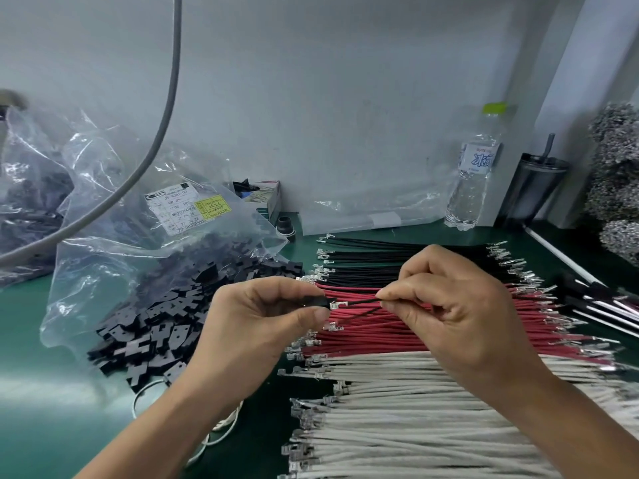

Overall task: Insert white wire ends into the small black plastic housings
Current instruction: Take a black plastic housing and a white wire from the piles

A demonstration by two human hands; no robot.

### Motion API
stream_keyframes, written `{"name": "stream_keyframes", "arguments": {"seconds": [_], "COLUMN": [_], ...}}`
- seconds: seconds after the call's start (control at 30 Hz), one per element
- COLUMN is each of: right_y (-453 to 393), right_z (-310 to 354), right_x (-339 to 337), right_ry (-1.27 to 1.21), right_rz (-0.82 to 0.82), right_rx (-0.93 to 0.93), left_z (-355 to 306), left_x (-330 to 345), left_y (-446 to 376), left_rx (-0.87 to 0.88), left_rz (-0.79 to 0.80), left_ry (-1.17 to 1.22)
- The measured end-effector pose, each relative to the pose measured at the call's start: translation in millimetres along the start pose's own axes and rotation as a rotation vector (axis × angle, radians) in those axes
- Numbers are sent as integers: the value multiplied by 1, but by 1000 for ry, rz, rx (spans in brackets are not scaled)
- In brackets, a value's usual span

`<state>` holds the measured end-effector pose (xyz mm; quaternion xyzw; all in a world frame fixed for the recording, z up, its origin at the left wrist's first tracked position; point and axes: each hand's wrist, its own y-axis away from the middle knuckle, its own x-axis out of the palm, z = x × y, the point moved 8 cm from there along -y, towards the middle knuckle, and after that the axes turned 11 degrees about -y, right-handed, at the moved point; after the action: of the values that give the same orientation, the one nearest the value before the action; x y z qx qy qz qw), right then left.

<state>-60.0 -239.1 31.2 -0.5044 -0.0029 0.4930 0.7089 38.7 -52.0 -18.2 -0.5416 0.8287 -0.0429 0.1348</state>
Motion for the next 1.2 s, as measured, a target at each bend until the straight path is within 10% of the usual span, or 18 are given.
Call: {"name": "stream_keyframes", "arguments": {"seconds": [1.2], "right_y": [-2], "right_z": [-3], "right_x": [9], "right_ry": [-45], "right_rz": [158], "right_rx": [57], "left_z": [-11], "left_x": [5], "left_y": [2], "left_rx": [128], "left_rz": [35], "left_ry": [-107]}}
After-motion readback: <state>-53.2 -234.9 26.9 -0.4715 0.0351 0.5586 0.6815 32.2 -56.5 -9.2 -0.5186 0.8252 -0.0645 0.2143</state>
